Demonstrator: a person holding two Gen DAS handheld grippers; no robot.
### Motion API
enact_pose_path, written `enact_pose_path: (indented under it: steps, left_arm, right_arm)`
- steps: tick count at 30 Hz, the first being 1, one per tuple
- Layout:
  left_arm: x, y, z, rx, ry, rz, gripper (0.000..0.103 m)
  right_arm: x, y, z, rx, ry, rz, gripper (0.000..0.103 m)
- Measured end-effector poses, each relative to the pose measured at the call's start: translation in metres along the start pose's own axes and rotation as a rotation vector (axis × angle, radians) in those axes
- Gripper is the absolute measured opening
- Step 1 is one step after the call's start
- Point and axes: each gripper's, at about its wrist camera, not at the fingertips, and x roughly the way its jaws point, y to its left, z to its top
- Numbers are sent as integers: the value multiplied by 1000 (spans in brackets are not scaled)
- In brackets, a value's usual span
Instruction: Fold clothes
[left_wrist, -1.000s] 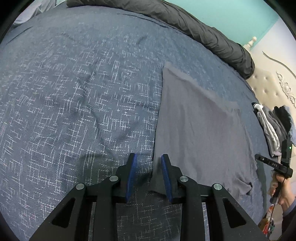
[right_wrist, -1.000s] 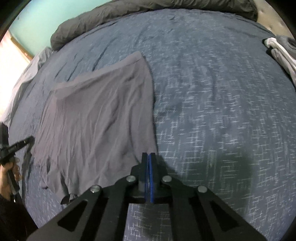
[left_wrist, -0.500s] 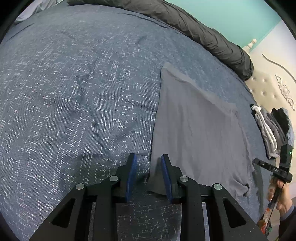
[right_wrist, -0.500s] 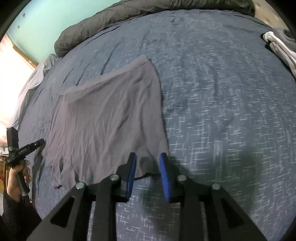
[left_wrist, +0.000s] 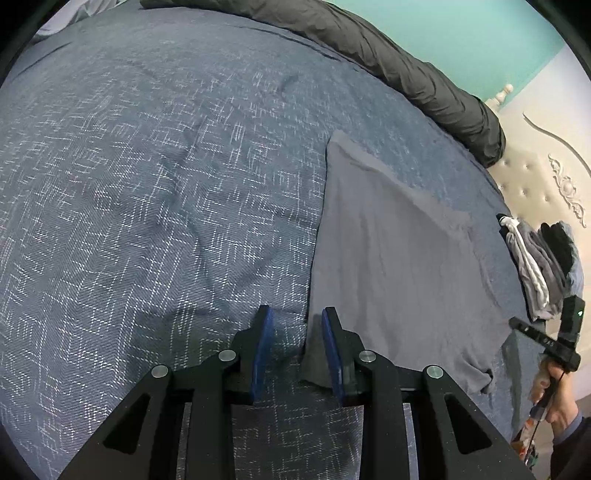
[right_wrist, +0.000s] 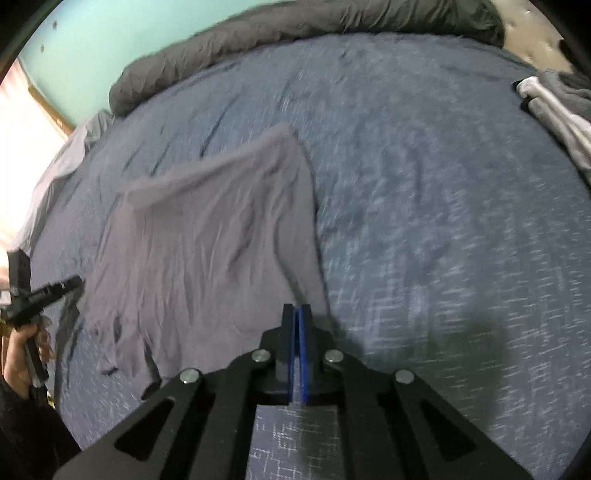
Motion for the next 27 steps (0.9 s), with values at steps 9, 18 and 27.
enact_pose_path:
  steps: [9, 18, 27]
  left_arm:
    - [0, 0, 0, -9, 13, -21, 30]
    - [1, -2, -2, 13, 37, -38, 30]
    - [10, -14, -10, 36, 60, -54, 6]
  right_arm:
    - [-6, -21, -6, 37, 13, -71, 1]
    - [-12, -32, -14, 43, 0, -129, 1]
    - [-5, -32, -10, 27, 18, -157, 1]
